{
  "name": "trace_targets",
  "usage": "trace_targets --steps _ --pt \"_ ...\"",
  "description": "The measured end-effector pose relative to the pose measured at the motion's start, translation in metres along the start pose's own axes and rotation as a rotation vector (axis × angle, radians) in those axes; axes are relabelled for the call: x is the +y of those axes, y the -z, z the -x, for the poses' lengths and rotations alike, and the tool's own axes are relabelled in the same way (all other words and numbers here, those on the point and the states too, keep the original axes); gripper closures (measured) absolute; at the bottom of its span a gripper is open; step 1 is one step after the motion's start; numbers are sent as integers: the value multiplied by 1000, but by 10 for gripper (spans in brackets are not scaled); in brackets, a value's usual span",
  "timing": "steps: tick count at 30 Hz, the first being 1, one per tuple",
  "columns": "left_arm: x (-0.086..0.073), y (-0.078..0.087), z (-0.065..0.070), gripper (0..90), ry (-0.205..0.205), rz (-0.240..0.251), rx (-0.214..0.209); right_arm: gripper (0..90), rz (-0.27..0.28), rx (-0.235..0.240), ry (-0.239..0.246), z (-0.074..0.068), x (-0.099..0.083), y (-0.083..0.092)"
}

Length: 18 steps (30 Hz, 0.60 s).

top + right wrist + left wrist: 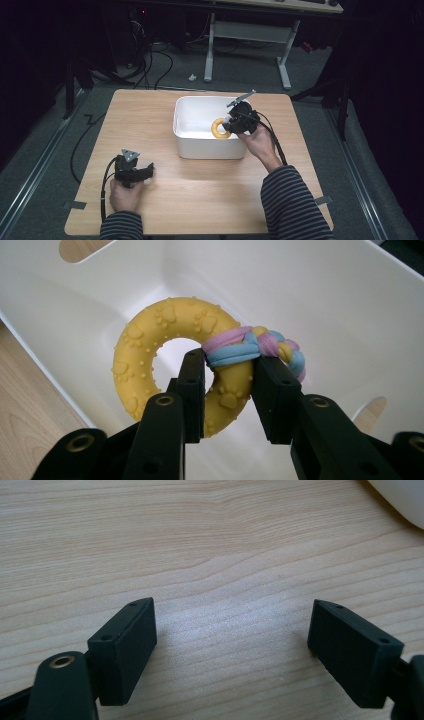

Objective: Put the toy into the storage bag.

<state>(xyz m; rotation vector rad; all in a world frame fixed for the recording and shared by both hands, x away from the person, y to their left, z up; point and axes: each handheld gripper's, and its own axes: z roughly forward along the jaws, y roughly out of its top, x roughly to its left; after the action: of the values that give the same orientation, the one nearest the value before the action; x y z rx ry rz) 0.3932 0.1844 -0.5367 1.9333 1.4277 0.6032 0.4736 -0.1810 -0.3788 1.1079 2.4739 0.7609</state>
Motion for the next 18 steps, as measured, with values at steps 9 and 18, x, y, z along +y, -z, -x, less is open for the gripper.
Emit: trace_targets --steps 9,18 --pt "0 0 0 202 1 1 1 678 -29 0 5 -3 -3 -6" --pt "0 0 0 204 1 1 1 678 -45 -2 23 -8 -5 -9"
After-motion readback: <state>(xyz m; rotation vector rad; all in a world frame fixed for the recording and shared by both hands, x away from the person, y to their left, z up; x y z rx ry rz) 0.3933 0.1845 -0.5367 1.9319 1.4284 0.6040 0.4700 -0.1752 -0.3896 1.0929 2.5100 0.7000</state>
